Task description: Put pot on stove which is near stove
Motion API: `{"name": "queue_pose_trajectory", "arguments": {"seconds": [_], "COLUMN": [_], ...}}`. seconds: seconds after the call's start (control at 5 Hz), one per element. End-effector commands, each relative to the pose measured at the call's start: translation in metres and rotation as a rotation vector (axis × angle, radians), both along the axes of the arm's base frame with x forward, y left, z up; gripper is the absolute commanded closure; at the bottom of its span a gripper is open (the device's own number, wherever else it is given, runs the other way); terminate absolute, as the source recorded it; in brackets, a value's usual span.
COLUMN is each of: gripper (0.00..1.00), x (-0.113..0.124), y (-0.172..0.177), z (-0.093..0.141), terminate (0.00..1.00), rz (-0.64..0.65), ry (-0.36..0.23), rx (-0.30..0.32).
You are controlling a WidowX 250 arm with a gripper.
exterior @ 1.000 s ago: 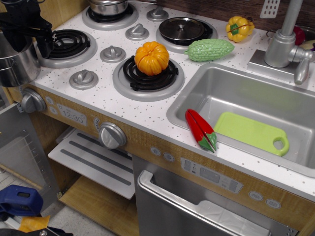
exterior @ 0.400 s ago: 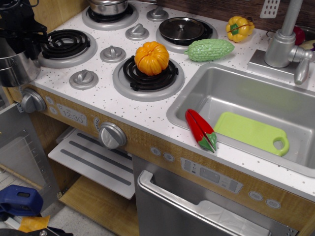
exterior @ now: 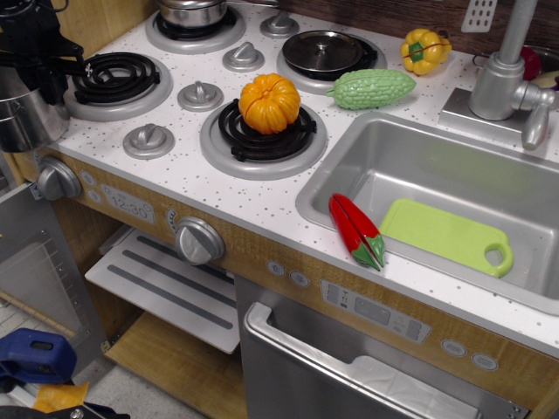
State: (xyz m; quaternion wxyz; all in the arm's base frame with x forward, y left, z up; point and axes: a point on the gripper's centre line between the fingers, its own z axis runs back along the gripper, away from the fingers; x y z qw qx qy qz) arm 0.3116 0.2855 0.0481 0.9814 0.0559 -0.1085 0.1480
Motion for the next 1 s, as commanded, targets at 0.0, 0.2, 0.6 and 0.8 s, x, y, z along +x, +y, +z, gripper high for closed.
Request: {"name": "queue_pose_trajectory", "arguments": {"seconds": [0.0, 0.2, 0.6, 0.8], "gripper": [1.00, 1.00, 1.00, 1.00], "x": [0.016, 0.027, 0.051, 0.066], "y": [0.006, 0.005, -0.001, -0.001], "z": [0.043, 0.057, 0.070, 0.076], "terminate": [0.00, 0.00, 0.00, 0.00], "rz": [-0.065, -0.105, -0.159, -0.193], "ry": [-0.047, -0.090, -0.174, -0.198], "rx": [0.110, 0.131, 0.187, 0.191]}}
